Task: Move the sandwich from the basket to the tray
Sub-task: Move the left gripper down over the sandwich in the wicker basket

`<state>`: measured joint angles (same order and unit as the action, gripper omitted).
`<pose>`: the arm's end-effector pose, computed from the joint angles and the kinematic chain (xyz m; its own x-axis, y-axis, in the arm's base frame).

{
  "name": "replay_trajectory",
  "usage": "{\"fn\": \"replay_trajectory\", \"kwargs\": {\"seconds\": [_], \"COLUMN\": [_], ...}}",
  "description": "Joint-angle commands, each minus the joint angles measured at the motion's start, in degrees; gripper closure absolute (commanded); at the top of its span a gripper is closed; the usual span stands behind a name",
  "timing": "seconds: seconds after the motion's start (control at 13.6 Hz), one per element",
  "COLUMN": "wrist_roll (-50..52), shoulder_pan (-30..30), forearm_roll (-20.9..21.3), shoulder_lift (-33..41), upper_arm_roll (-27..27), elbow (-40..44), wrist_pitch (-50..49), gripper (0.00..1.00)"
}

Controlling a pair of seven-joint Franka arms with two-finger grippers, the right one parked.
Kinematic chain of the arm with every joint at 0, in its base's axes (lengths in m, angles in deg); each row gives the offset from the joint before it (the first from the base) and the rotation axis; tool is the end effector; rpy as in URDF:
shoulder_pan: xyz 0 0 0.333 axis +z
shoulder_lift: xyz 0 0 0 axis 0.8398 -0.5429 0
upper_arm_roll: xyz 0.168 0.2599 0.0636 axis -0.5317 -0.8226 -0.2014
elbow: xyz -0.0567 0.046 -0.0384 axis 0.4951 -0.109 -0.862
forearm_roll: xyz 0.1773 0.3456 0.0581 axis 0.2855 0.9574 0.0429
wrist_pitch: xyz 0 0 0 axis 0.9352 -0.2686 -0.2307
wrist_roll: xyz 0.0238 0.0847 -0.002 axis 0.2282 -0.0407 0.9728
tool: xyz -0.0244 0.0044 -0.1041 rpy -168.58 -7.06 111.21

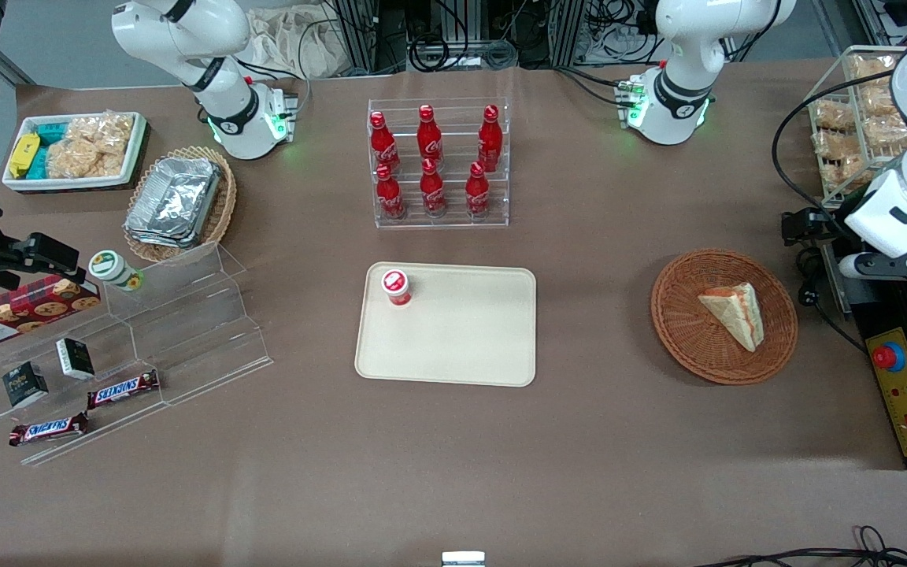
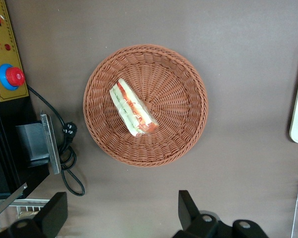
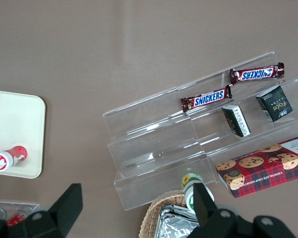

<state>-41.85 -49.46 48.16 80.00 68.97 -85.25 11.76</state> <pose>0.5461 0.0055 0.5373 0.9945 -0.0694 -0.0779 -0.0719 -0.9970 -0.0301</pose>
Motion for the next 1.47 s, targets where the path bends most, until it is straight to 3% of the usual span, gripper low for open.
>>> {"fn": "replay_trajectory", "kwargs": {"seconds": [0.0, 0.22, 0.37, 0.66, 1.03, 1.4], "wrist_roll": [2.3, 3.3, 17.4, 38.0, 41.4, 41.6], "shoulder_pan": [-0.9, -0.9, -0.7, -0.8, 0.6, 1.6], "forearm_roll": [-0.9, -0.8, -0.3, 0.1, 0.3, 3.3], "shoulder_lift": [-2.0, -5.7, -5.4, -3.8, -4.6, -9.6], "upper_arm_roll": [-0.3, -0.1, 0.0, 0.0, -0.4, -0.6], "elbow": [3.9, 7.5, 4.1, -8.3, -23.2, -25.1], "wrist_pitch": [-3.2, -3.8, -1.8, 13.7, 34.1, 38.6], "gripper": [0.0, 0.0, 0.0, 0.0, 0.0, 0.0]}}
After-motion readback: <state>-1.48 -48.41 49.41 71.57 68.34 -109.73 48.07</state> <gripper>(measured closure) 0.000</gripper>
